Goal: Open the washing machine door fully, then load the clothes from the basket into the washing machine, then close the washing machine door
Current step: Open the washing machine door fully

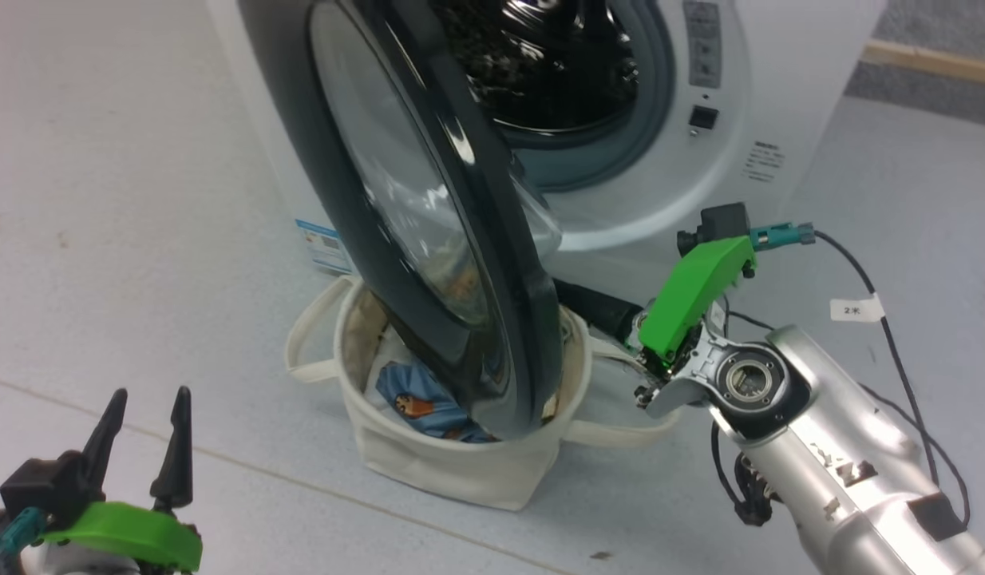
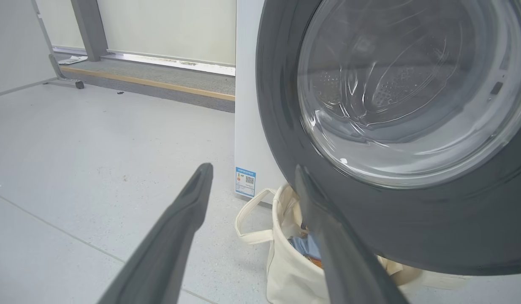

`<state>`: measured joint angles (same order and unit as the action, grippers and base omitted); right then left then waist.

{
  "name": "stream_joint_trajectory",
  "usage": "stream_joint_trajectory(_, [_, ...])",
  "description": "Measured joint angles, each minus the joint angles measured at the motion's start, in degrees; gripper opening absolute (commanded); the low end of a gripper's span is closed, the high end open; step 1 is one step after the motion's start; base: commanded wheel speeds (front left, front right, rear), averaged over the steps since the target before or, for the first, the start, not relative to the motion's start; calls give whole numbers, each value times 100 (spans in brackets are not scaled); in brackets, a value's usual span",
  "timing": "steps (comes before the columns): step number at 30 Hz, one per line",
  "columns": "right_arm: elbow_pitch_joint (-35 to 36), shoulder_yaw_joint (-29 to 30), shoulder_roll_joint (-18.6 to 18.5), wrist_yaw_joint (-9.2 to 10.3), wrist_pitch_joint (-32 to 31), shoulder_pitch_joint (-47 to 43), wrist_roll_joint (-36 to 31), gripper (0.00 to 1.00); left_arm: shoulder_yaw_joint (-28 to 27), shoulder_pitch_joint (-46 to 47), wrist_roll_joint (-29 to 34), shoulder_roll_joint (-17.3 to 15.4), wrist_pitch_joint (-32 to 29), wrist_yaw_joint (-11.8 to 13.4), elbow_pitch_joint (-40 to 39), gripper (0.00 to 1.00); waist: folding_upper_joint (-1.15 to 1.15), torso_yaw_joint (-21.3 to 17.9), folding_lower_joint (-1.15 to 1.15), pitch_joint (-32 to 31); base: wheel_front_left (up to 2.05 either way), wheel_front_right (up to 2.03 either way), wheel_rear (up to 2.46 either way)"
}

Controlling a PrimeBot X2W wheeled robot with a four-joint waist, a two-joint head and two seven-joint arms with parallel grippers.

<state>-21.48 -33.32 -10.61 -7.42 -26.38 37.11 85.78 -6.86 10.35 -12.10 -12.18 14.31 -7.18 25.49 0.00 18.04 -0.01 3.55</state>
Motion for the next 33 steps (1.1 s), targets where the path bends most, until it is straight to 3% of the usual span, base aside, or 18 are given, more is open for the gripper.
stream_joint_trajectory(17, [-35,-166,375,0,182,-269,256,0,-87,-86,90,-38,0,1,240,100,0,1078,0,-412,0,0,0])
stream_joint_trajectory(33, [-290,-527,554,0,114,248,465,0,-827,-493,-29,108,0,69,-327,100,0,1351,2,62,0,0,0])
